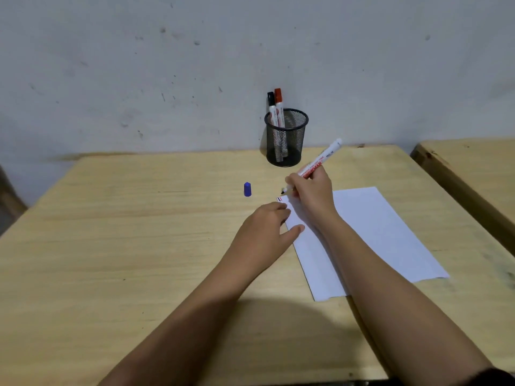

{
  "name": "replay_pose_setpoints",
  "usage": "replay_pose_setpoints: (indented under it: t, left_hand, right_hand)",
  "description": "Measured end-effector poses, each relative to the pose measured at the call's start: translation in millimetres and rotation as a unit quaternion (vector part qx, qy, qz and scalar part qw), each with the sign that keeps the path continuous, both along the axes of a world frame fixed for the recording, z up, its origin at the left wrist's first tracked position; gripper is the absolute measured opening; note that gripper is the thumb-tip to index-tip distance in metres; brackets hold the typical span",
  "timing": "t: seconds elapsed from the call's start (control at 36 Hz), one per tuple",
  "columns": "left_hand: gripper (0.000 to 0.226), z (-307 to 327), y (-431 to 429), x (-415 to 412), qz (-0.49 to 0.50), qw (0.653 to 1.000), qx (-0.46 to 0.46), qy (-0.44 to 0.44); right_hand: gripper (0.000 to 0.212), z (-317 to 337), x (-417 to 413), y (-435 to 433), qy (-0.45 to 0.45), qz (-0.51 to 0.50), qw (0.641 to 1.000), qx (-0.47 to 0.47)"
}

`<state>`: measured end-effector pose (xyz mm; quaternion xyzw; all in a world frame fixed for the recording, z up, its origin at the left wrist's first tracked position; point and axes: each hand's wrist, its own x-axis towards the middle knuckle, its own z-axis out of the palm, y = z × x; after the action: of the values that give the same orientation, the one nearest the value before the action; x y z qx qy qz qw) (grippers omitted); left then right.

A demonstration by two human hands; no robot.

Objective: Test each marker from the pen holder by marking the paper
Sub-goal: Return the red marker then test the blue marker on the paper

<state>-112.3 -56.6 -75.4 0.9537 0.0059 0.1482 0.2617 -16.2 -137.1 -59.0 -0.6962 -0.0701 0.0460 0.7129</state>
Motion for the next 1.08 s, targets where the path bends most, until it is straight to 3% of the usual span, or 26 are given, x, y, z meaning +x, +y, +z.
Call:
replay_pose_setpoints:
  t: [0.92, 1.08]
  left_hand:
    - [0.043, 9.1, -3.9, -3.1, 0.019, 0.999, 0.004, 0.044]
    - [0.044, 7.9, -2.7, -2.0, 0.016, 0.999, 0.003, 0.042]
  right_hand:
    - [0.013, -4.3, 4.0, 3.5, -0.035, 0.025, 0.997, -0.071]
    - [0.020, -3.2, 5.7, 1.2, -0.017, 0.015, 0.999, -0.031]
